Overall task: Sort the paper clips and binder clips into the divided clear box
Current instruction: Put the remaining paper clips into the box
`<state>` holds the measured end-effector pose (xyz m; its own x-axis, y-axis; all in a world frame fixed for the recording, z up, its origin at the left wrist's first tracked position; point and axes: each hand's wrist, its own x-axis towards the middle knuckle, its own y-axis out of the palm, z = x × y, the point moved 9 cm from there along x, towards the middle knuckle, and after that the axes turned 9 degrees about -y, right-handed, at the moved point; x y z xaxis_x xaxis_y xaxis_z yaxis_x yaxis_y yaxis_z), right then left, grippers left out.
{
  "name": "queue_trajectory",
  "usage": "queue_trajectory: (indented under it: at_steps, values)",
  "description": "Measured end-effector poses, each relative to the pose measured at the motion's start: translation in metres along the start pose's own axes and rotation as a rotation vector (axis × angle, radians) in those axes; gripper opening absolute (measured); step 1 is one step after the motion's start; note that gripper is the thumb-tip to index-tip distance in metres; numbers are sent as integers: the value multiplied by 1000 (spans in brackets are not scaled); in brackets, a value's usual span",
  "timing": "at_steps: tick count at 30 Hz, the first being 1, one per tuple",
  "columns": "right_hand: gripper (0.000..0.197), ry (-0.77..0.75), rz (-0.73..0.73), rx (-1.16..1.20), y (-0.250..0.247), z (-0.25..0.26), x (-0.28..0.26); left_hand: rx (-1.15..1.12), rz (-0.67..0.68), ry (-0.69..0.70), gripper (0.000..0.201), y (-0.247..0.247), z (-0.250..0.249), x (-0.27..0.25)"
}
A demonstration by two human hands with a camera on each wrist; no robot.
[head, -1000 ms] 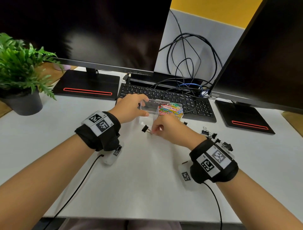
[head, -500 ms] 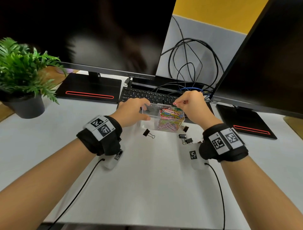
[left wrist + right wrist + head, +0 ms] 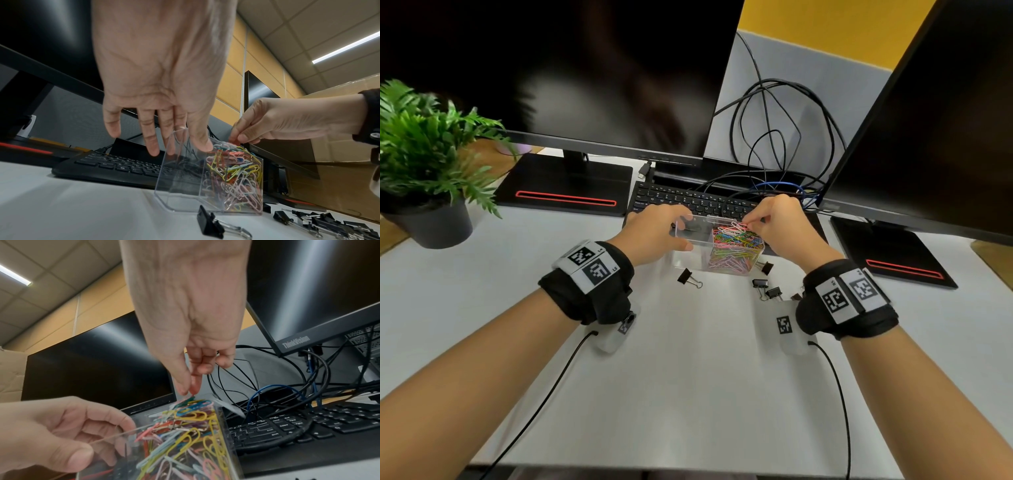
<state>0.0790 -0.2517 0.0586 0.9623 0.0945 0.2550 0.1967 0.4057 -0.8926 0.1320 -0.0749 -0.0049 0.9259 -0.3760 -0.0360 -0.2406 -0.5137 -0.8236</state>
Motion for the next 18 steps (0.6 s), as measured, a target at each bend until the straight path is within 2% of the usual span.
queue_trajectory:
  at_steps: [4,9,14,16,18]
  values:
    - [20,83,-26,7,-8,-9,0,7,1,-4,52,0,-1,0]
    - [17,72,-132,55,-21,-16,-7,18,0,-8,53,0,-1,-1]
    - [19,149,-177,61,-32,-36,-17,14,3,-11,52,0,-1,0]
    - [19,220,-149,37,-35,-52,-22,10,8,-13,53,1,0,1]
    - [20,310,-26,-14,-27,-71,-29,6,14,-15,54,2,1,2]
